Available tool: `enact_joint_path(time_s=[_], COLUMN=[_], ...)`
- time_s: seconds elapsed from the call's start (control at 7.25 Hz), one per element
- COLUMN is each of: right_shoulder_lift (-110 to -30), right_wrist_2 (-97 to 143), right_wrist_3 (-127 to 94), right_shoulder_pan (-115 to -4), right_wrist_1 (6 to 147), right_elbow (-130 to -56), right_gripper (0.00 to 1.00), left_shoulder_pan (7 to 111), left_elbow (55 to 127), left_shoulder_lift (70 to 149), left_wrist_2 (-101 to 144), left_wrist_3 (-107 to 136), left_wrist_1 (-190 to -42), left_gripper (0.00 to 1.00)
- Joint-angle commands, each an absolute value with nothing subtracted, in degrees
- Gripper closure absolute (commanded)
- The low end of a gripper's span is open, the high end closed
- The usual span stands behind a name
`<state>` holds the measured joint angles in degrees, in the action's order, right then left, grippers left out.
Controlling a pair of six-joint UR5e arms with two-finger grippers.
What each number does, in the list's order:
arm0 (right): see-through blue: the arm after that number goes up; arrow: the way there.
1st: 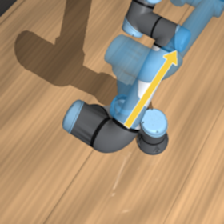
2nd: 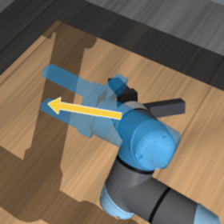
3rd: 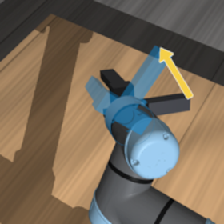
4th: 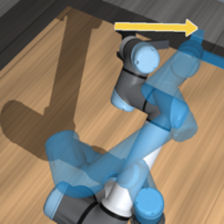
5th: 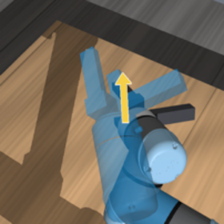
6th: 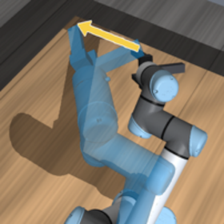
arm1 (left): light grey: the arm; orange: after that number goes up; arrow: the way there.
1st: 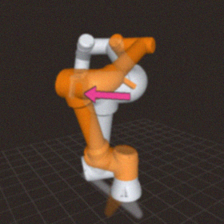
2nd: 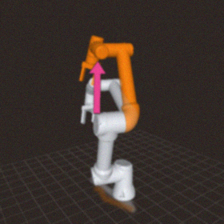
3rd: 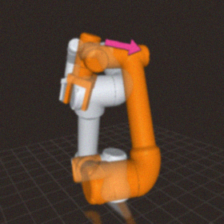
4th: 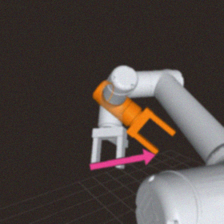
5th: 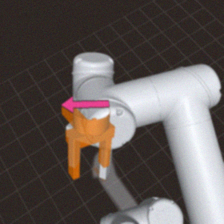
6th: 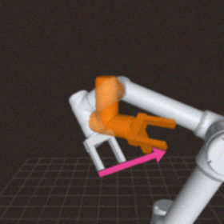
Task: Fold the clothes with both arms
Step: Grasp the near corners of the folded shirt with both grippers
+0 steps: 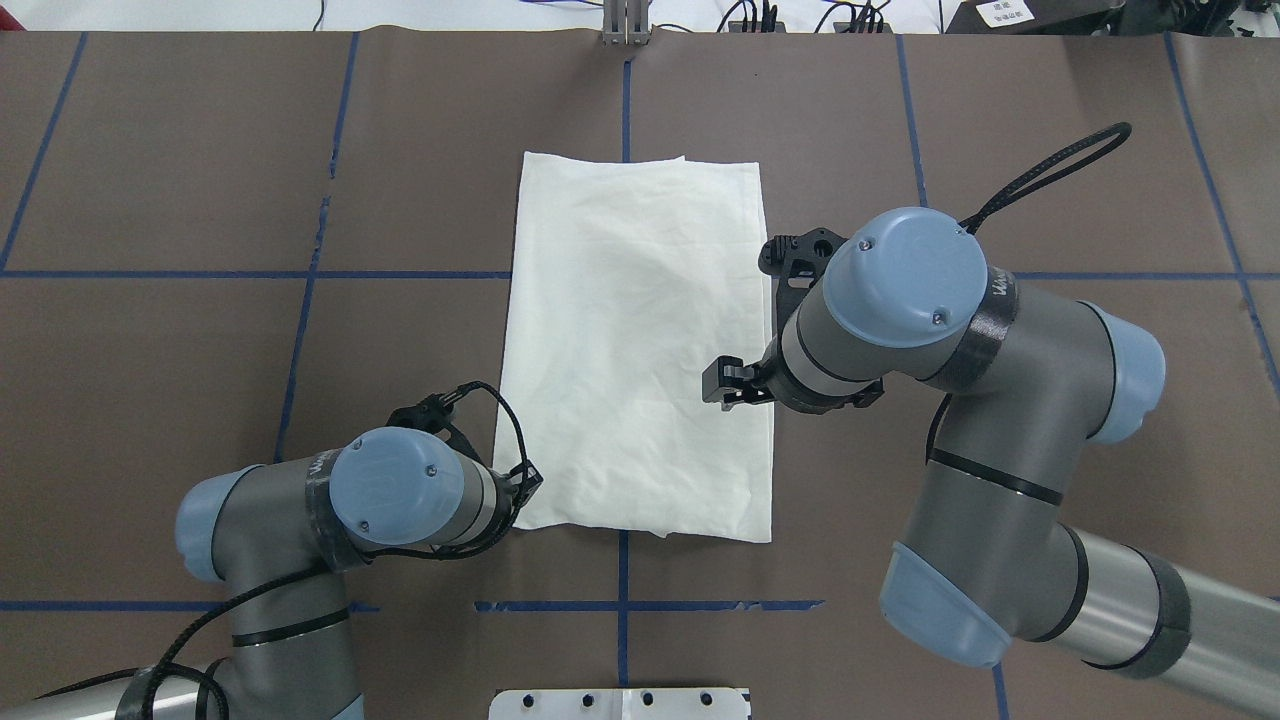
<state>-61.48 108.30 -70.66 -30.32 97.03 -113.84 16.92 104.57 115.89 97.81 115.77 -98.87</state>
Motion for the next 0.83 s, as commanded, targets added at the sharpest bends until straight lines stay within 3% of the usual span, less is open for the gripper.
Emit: enact_joint_path(time_s=[0.0, 0.69], right_shoulder_lift=[-61.4, -61.5], right_wrist_2=[108.4, 107.8], right_wrist_3=[-70.8, -81.7], right_shoulder_pan=[-30.4, -26.7], right_wrist_1=[97.0, 96.9], right_elbow=[-113.9, -114.5], right_gripper=[0.00, 0.00], left_shoulder_pan=[16.1, 15.7], left_elbow=[105.5, 110.4], left_shoulder_lift=[115.5, 115.7], left_wrist_2=[97.7, 98.2], left_wrist_3=[115.2, 108.2], left_wrist_1=[-98.8, -94.7], left_gripper=[1.00, 1.00])
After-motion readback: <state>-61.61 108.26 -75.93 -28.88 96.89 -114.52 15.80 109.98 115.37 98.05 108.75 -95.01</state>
